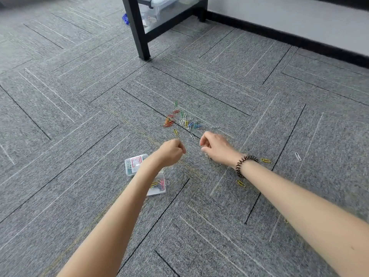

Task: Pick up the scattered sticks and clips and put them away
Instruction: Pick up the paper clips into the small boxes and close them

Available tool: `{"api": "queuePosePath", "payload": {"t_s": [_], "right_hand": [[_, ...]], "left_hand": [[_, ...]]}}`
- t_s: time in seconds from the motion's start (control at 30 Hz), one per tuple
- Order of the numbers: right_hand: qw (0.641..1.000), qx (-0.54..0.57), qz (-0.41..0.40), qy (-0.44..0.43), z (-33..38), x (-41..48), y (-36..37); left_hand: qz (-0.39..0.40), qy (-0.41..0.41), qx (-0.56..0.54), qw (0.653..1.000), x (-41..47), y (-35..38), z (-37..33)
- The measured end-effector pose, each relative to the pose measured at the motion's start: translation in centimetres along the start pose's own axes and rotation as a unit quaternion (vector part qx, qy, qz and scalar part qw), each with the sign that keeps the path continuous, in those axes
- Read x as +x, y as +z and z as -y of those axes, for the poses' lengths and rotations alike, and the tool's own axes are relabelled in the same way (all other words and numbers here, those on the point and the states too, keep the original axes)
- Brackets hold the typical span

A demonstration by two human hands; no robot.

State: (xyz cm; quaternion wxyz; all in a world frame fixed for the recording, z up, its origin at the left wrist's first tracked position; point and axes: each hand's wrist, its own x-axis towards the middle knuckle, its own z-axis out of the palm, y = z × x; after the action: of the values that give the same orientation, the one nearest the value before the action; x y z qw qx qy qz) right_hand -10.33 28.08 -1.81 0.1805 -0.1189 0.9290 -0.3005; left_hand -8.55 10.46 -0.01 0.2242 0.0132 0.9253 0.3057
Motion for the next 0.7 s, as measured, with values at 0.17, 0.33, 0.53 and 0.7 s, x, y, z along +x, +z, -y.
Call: {"api": "queuePosePath", "payload": {"t_s": [0.17,0.33,0.53,0.7], "right_hand": [[0.947,0.301,0.017,0.112,-1.7,-1.4,-2.7],[0.866,0.473,0.022,0.160,-3.3,-3.0,-4.1],[0.940,0.289,-0.033,0.181,-4.3,-2.8,-3.9],[0.992,-0.032,-0.098,0.066,-4.1,-2.4,-2.9]], "left_hand": [[-0.004,0.011,-0.101,0.995,0.6,1.1,-1.6],[-0.052,0.028,-0.041,0.997,1.3,3.7,-2.5],[-0.110,0.016,0.059,0.992,2.5,5.9,-3.6],[-0.119,0.009,0.092,0.989,3.1,6.3,-4.2]]}}
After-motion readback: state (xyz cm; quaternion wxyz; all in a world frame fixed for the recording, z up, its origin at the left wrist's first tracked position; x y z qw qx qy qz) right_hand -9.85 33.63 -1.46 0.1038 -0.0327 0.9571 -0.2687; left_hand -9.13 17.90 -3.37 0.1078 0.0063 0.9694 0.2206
